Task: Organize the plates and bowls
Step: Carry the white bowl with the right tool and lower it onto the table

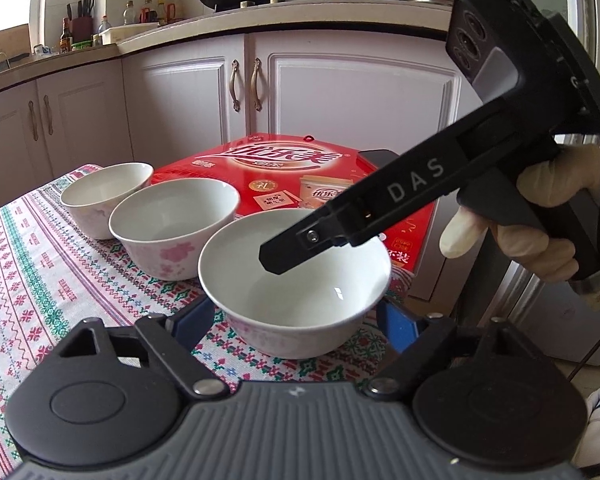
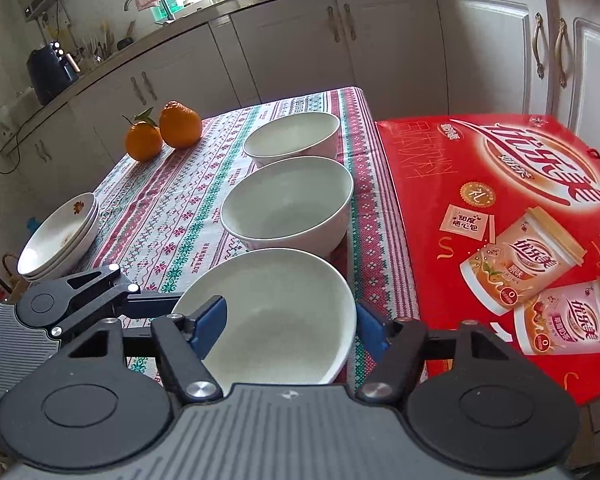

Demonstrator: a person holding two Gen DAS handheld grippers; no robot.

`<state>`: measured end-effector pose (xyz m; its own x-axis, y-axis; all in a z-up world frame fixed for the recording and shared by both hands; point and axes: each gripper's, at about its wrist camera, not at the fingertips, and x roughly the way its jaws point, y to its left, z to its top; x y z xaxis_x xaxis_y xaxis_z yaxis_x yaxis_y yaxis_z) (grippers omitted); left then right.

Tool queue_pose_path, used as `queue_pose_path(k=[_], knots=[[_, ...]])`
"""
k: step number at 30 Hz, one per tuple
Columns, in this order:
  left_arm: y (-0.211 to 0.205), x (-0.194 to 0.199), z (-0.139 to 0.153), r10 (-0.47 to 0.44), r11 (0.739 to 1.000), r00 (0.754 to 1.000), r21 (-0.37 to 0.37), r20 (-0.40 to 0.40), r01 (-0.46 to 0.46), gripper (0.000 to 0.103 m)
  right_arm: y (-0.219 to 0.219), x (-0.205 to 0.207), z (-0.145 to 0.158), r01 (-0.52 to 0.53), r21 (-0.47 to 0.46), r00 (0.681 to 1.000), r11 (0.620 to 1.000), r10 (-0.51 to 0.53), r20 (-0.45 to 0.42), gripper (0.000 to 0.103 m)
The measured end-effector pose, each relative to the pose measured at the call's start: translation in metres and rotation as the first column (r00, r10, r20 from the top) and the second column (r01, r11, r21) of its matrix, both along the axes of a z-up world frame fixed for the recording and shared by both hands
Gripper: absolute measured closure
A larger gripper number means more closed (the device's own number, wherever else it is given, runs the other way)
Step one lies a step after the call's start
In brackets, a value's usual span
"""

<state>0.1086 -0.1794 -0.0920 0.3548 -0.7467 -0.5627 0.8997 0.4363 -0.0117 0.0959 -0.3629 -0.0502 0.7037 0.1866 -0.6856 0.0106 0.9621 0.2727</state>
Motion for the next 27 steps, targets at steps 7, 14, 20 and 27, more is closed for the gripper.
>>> queue_pose_path(k=[7, 14, 20, 27], knots=[[0.001, 0.001, 0.000, -0.002, 1.000, 1.000, -0.003, -0.004, 0.002, 0.017, 0.001, 0.000, -0.001, -0.011, 0.004, 1.000, 1.000, 0.011, -0.004, 0.029], [0.001, 0.000, 0.002, -0.003, 1.000, 1.000, 0.002, -0.002, 0.003, 0.017, 0.001, 0.001, 0.001, -0.010, 0.012, 1.000, 1.000, 0.010, -0.011, 0.029], [0.008, -0.001, 0.008, 0.009, 1.000, 1.000, 0.004, 0.000, -0.009, 0.017, 0.007, 0.000, 0.007, -0.019, 0.027, 1.000, 0.999, 0.019, -0.006, 0.029], [0.032, 0.000, 0.015, 0.052, 0.999, 0.999, 0.003, -0.006, -0.052, 0.017, 0.029, 0.008, 0.015, -0.077, 0.026, 0.997, 0.997, 0.077, 0.005, 0.028]])
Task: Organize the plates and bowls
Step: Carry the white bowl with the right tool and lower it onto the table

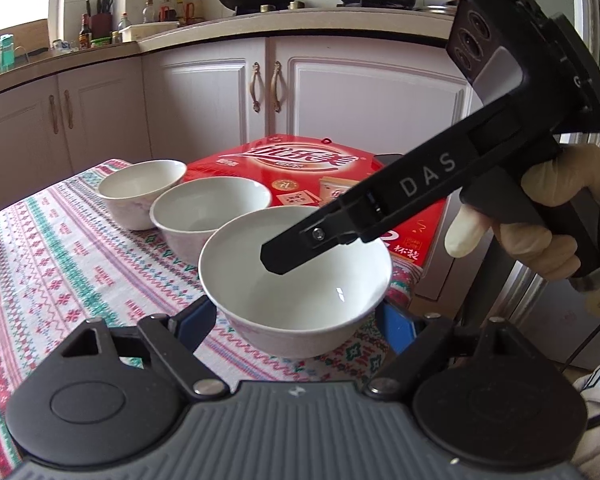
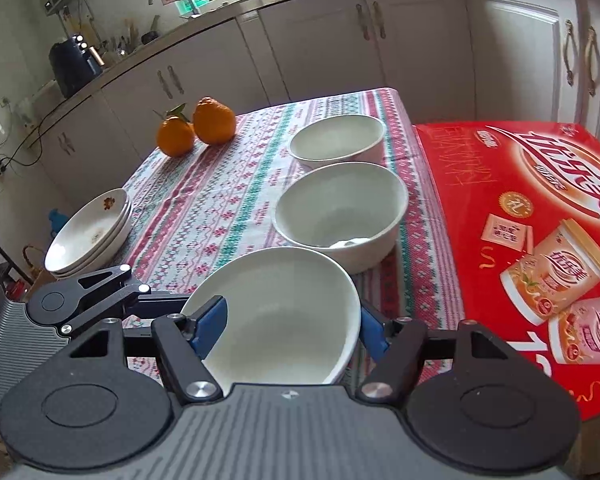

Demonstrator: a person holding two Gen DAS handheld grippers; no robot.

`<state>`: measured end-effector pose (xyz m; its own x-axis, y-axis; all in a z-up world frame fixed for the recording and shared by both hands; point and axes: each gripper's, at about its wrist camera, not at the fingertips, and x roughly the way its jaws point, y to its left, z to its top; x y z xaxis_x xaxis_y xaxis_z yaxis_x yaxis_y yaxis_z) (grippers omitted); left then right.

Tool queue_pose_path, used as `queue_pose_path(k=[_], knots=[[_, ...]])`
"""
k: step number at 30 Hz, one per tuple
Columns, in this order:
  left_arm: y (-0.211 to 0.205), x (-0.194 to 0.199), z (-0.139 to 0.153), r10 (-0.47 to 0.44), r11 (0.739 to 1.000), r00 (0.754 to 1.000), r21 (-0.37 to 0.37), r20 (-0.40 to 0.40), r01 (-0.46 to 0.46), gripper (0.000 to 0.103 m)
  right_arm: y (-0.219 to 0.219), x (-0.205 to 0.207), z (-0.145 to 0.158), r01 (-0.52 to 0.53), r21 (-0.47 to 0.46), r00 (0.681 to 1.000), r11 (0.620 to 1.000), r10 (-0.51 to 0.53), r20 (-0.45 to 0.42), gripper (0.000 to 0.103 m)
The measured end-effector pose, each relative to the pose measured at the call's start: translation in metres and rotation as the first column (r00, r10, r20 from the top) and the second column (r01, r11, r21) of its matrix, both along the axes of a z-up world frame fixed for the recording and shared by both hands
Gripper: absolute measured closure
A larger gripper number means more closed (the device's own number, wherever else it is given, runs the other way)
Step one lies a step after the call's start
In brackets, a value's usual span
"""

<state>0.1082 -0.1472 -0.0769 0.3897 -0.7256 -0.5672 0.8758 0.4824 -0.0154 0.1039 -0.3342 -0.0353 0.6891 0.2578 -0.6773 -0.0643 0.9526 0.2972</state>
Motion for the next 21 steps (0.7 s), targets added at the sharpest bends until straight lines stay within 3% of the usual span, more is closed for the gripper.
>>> queue_pose_path(k=[21], knots=[[0.071, 0.027, 0.006, 0.181, 0.983, 0.983, 0.015, 0.002, -0.181, 0.017, 0.086, 0.061, -0.002, -0.204, -0.019, 0.979, 0.979, 0.204, -0.008, 0.028]])
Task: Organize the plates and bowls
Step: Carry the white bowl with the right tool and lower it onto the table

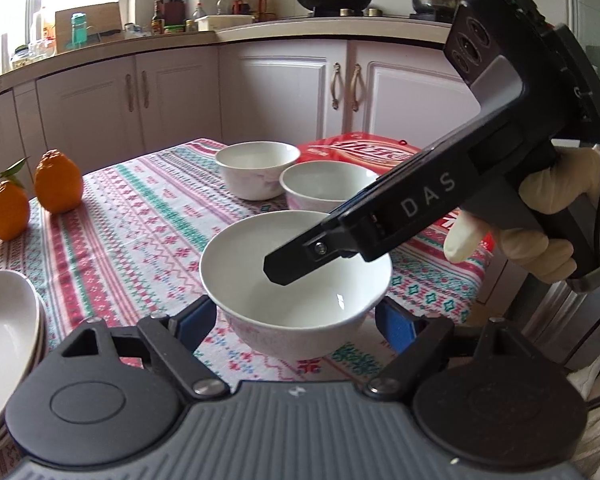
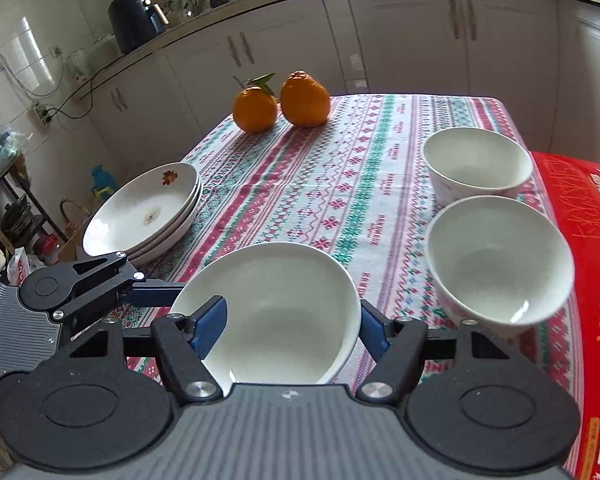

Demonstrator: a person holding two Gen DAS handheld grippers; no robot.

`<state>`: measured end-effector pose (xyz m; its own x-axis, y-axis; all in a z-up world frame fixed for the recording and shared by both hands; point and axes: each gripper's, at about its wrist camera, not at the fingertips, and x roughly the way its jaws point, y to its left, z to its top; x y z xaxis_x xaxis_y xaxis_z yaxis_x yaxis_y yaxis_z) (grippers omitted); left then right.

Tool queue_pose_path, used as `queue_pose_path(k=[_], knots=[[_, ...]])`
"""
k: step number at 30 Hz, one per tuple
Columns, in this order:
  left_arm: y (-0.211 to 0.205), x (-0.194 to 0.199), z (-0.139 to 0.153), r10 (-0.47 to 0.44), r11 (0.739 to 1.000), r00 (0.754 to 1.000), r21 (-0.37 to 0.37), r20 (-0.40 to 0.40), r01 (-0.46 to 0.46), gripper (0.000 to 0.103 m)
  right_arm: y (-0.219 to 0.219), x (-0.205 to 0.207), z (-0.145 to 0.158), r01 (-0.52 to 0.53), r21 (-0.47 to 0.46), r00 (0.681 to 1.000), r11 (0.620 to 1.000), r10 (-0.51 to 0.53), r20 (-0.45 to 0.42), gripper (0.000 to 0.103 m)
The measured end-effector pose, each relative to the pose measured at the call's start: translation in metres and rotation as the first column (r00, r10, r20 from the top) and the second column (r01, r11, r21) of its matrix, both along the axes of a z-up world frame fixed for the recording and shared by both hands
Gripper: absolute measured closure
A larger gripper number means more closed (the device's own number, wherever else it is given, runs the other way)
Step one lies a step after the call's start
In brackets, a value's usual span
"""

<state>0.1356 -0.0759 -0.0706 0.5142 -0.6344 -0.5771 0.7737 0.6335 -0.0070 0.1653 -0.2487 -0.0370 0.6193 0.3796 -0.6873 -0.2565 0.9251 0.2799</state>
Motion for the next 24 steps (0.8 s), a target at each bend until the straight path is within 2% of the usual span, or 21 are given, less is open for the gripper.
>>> queue_pose_path(k=[24], knots=[[0.025, 0.029, -0.008, 0.082, 0.996, 0.997, 0.018, -0.010, -0.082, 0.017, 0.033, 0.047, -0.010, -0.075, -0.021, 0.997, 0.997, 0.075, -0.011, 0.028]])
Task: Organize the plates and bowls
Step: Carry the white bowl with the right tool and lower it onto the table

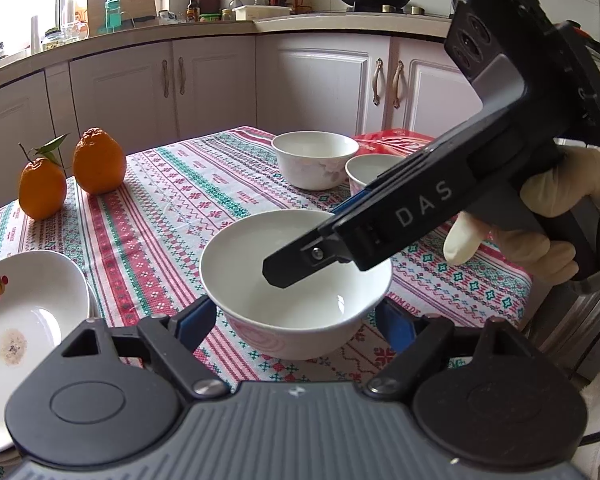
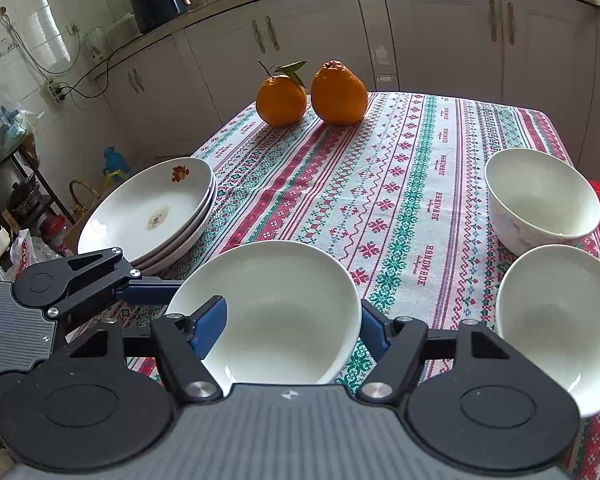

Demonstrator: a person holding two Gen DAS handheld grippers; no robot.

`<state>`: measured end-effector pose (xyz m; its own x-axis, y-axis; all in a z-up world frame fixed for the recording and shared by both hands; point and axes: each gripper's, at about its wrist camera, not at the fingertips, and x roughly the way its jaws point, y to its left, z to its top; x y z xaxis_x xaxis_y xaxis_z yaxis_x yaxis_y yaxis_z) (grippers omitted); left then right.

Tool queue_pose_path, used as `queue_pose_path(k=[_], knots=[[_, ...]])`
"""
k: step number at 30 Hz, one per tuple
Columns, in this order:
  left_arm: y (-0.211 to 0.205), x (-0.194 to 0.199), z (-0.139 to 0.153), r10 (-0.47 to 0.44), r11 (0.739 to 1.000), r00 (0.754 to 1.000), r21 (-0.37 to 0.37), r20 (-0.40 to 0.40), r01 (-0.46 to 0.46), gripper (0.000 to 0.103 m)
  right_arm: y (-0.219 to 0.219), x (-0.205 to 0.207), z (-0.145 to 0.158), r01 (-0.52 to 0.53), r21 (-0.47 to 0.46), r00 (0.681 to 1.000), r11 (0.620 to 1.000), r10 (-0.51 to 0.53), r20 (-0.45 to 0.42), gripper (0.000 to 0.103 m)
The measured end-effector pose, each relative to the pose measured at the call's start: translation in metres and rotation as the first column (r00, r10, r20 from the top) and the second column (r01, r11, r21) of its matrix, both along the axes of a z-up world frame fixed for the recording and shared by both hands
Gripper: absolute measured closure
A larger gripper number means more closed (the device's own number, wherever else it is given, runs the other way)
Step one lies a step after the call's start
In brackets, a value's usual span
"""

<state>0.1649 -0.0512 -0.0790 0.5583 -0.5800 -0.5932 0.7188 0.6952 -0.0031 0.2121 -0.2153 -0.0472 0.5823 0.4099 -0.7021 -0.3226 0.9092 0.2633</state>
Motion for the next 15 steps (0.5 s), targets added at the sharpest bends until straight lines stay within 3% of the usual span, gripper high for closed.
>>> queue_pose_path(k=[11, 14, 15], knots=[[0.0025, 0.0029, -0.0032, 0.004, 1.000, 1.000, -0.002, -0.010, -0.004, 0.017, 0.0036, 0.0037, -0.0055, -0.018, -0.001, 1.000, 1.000, 0.018, -0.002, 0.024], [0.0029, 0.0025, -0.0052, -0.001, 1.000, 1.000, 0.011, -0.011, 0.001, 0.016, 0.0049, 0.0022, -0.0051, -0.032, 0.013, 0.999, 0.999, 0.032, -0.002, 0.019], [0.0033, 0.0018, -0.0054, 0.001, 1.000, 1.000, 0.010, -0.011, -0.001, 0.016, 0.0058, 0.0011, -0.0049, -0.037, 0.015, 0.999, 0.999, 0.038, -0.001, 0.012]])
